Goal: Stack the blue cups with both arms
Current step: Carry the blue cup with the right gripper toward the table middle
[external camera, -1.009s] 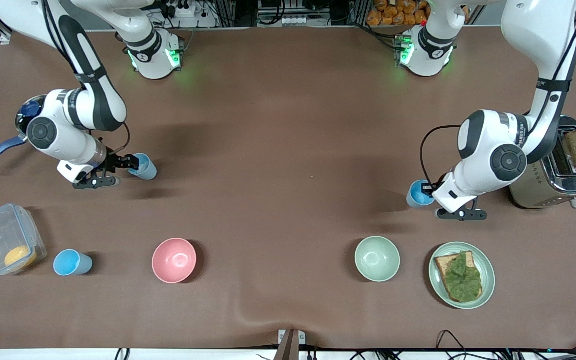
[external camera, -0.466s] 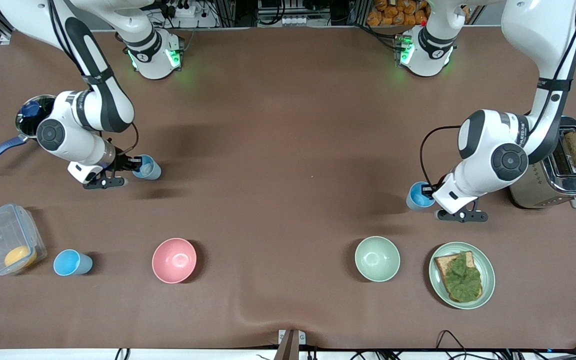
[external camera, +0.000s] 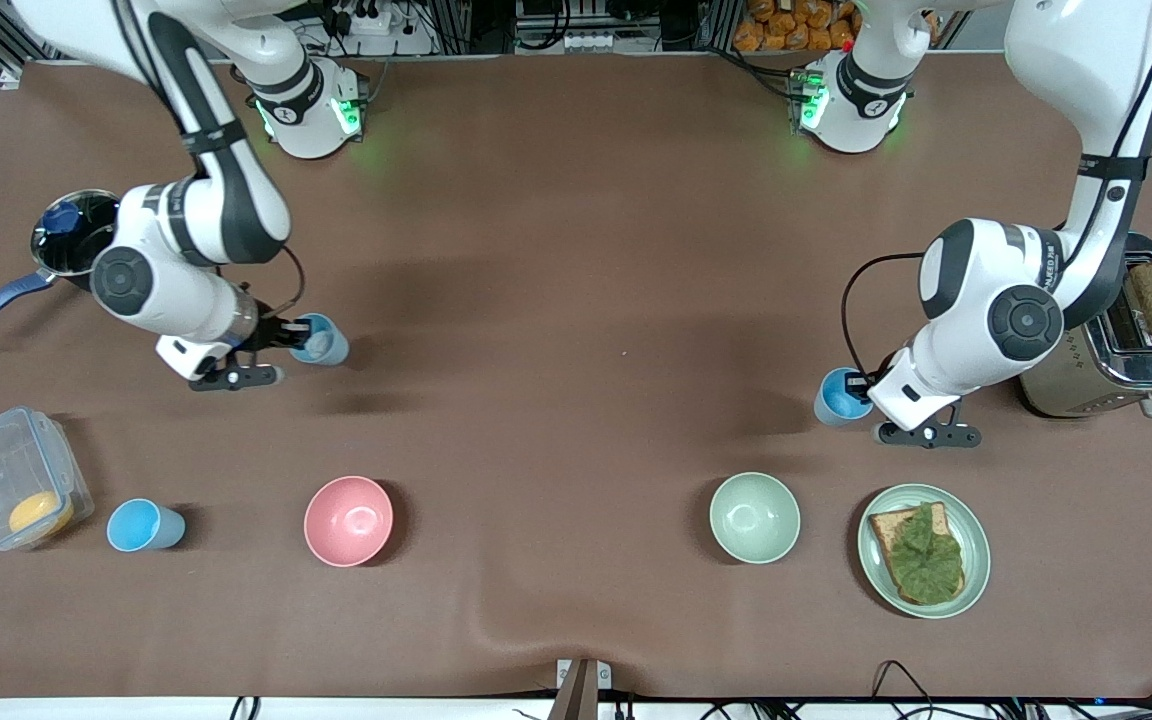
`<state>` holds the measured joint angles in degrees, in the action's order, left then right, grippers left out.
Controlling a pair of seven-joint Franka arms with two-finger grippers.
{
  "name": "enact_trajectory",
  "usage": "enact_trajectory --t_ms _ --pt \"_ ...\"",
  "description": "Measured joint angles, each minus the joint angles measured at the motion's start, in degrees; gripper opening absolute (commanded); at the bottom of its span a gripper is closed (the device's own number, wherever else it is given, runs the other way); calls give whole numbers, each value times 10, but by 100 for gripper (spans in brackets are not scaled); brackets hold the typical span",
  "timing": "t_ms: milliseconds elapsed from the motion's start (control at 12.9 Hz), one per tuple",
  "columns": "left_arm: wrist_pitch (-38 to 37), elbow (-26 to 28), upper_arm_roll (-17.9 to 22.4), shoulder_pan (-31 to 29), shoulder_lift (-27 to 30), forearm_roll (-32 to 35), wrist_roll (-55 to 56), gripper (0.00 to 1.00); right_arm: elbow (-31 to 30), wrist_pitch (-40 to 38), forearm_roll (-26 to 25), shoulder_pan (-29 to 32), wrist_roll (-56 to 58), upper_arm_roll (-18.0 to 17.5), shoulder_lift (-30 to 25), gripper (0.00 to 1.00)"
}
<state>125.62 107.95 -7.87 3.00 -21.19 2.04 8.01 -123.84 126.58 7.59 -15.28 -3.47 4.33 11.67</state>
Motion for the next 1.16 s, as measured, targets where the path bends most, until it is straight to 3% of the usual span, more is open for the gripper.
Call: enact_trajectory --t_ms 388,621,854,1164 --pt "0 -6 0 0 0 0 0 0 29 1 6 -153 -234 -3 1 0" --pt "-18 -17 -1 5 -1 0 7 0 44 25 37 -223 -334 -4 15 0" --pt "-69 -60 -1 16 -10 0 34 0 79 62 43 -276 -432 -4 63 0" --pt "-80 -79 -1 27 -18 0 38 0 146 91 46 -314 -520 -3 137 0"
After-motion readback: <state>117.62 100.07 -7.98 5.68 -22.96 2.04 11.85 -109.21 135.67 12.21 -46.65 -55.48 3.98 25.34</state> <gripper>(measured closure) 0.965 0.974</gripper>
